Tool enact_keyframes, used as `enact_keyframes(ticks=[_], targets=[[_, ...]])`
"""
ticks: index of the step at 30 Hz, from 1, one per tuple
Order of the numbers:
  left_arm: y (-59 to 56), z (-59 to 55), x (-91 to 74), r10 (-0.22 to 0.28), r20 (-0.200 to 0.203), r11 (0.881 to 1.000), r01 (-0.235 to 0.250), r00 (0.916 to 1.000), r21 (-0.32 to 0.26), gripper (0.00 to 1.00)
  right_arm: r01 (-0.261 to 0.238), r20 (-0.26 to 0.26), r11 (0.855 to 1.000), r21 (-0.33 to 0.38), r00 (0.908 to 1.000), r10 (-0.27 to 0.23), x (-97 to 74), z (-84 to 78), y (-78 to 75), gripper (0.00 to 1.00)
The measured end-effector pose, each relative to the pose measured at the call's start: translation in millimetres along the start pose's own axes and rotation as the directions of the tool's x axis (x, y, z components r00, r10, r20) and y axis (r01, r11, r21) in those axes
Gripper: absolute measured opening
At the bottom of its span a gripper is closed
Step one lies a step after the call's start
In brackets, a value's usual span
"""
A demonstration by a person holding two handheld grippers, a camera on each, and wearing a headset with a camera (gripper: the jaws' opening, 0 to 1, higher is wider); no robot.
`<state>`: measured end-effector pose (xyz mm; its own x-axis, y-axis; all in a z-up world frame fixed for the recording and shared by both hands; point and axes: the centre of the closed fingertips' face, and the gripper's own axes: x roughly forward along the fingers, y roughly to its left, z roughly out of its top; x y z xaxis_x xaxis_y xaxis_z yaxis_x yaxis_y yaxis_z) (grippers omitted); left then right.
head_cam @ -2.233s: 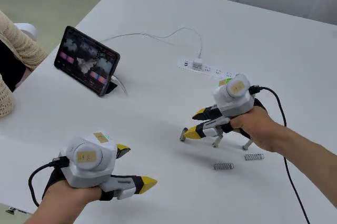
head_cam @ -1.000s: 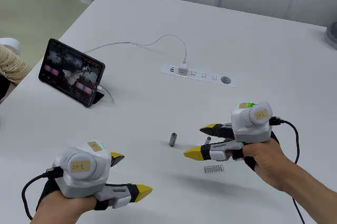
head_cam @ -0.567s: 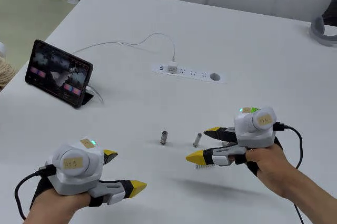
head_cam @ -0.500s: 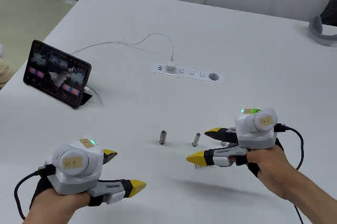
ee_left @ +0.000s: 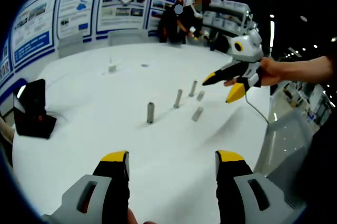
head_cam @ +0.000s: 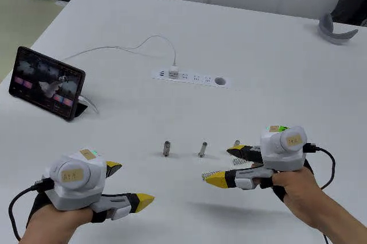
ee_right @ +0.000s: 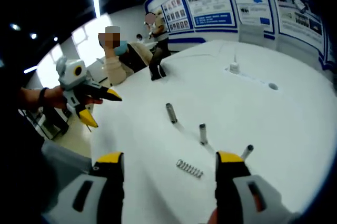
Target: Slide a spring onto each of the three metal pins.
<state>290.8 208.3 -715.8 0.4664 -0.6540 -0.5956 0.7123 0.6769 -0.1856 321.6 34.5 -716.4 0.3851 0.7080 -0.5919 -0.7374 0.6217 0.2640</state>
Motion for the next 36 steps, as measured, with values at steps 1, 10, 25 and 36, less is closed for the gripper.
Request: enact_keyframes(ticks=[1,10,25,36], targets=[[-0.1,0.2,0.4,0.000,0.000,1.000,0.000,1.0000,0.001,0.68,0.004,-0.001,1.000,0.004,1.0000,-0.004,-1.3,-2.1,-0.4,0.72],[-3.9,2.0,3.7,-0.009,-0.001,1.000,0.009,1.0000,0.003,0.68,0.045,-0.008,0.998,0.046,0.9990,-0.045,-16.4,-23.6,-4.6,0.75],[-11.1,8.0,13.7,-0.033,-0.012,0.999,0.033,0.9994,0.023,0.69,0.085,-0.007,0.993,0.080,0.9964,-0.084,-36.8,-44.1,-8.0,0.78],[-21.7,15.0,23.8,-0.055,-0.015,0.998,0.055,0.9984,0.038,0.69,0.098,-0.019,0.993,0.065,0.9951,-0.097,-44.1,-50.1,-9.3,0.79]])
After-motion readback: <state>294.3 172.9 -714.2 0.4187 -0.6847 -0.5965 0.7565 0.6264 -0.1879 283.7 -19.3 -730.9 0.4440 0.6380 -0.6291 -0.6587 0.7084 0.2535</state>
